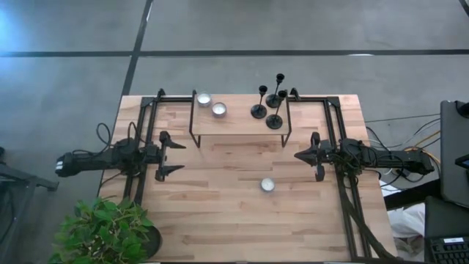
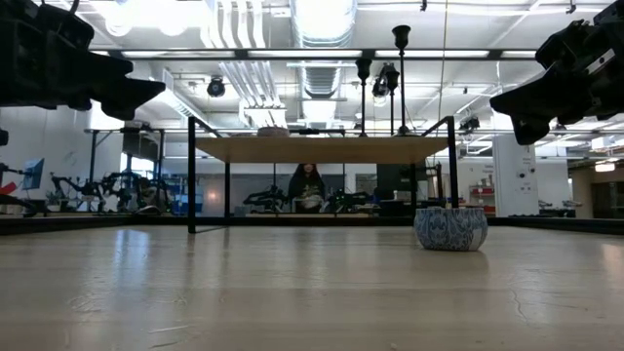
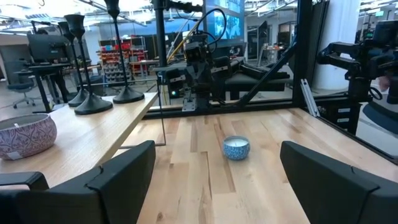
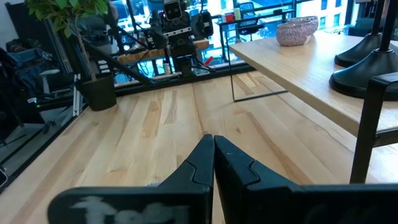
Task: Pick & Place candle stick holders
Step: Put the blue scented candle on the shelf
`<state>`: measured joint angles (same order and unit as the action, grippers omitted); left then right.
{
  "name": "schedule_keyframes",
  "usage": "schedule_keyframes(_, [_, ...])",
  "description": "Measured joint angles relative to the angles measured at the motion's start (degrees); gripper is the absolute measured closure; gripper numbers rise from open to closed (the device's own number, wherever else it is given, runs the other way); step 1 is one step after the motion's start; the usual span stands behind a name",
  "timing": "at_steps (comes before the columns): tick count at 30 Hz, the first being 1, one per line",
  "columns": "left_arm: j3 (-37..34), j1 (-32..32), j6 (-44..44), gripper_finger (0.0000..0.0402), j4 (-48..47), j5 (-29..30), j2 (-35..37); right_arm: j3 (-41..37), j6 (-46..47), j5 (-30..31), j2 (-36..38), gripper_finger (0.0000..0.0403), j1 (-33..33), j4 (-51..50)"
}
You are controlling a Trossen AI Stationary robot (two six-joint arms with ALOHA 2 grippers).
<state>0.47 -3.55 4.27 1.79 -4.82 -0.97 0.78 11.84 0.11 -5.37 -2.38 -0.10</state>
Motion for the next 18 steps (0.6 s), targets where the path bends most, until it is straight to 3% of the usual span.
schedule_keyframes(14, [-0.02, 0.00, 0.00, 0.0051, 0.15, 0.09, 0.00, 0.04, 0.76, 0.55, -0.13, 0.0394, -0.01, 10.09])
schedule_keyframes(18, [-0.02, 0.00, 0.01, 0.0051, 0.16, 0.31, 0.00, 0.06, 10.34, -1.18, -0.15, 0.0394, 0.03, 11.72])
